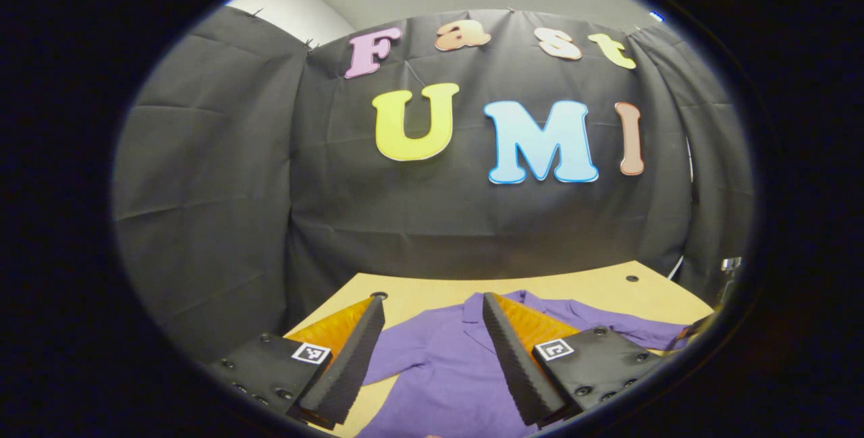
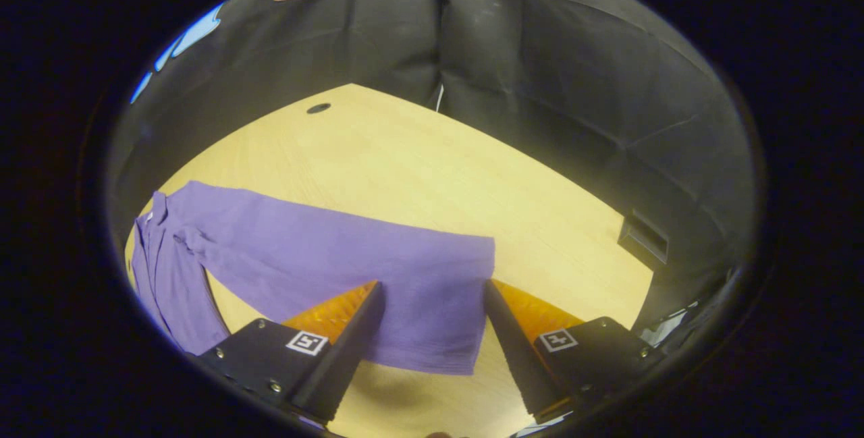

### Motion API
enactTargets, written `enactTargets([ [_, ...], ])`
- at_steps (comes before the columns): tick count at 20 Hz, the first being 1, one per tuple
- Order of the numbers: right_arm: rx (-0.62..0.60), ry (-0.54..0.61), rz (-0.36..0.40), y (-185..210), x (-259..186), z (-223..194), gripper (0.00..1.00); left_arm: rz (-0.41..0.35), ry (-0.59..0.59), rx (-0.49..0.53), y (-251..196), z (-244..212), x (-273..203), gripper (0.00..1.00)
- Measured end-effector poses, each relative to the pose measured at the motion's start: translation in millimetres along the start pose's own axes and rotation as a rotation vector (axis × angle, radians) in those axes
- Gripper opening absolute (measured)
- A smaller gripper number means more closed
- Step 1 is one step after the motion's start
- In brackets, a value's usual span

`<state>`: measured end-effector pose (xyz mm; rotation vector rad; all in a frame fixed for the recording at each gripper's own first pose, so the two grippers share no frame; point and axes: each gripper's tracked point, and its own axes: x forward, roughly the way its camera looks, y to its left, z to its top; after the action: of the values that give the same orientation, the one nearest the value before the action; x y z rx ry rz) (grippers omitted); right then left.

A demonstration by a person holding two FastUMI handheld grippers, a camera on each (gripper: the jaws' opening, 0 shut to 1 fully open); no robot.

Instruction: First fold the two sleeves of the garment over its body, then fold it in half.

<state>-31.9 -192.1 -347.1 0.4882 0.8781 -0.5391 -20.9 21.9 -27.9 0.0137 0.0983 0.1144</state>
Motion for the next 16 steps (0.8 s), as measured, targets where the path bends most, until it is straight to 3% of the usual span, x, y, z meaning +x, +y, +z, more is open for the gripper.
enactTargets([
  [4, -0.013, 0.001, 0.033, 9, 0, 1, 0.93, -0.013, 0.006, -0.012, -3, -3, 0, 0.95],
  [5, -0.007, 0.005, 0.030, 11, 0, 1, 0.72, -0.014, 0.005, -0.013, -3, -2, 1, 0.95],
  [7, -0.001, 0.009, 0.037, 12, 0, 3, 0.63, -0.013, 0.002, -0.011, -1, -3, 0, 0.94],
  [9, 0.017, 0.020, 0.034, 16, 0, 3, 0.27, -0.006, -0.002, -0.005, 2, -2, 1, 0.94],
  [10, 0.017, 0.006, 0.032, 14, -3, 6, 0.27, 0.000, -0.004, -0.004, 4, -2, 1, 0.94],
  [12, 0.033, 0.004, 0.045, 18, 1, 10, 0.06, 0.007, -0.003, -0.009, 7, -3, 1, 0.94],
  [16, -0.015, -0.053, 0.114, 30, -7, 26, 0.06, 0.025, 0.000, -0.019, 13, -4, 1, 0.95],
])
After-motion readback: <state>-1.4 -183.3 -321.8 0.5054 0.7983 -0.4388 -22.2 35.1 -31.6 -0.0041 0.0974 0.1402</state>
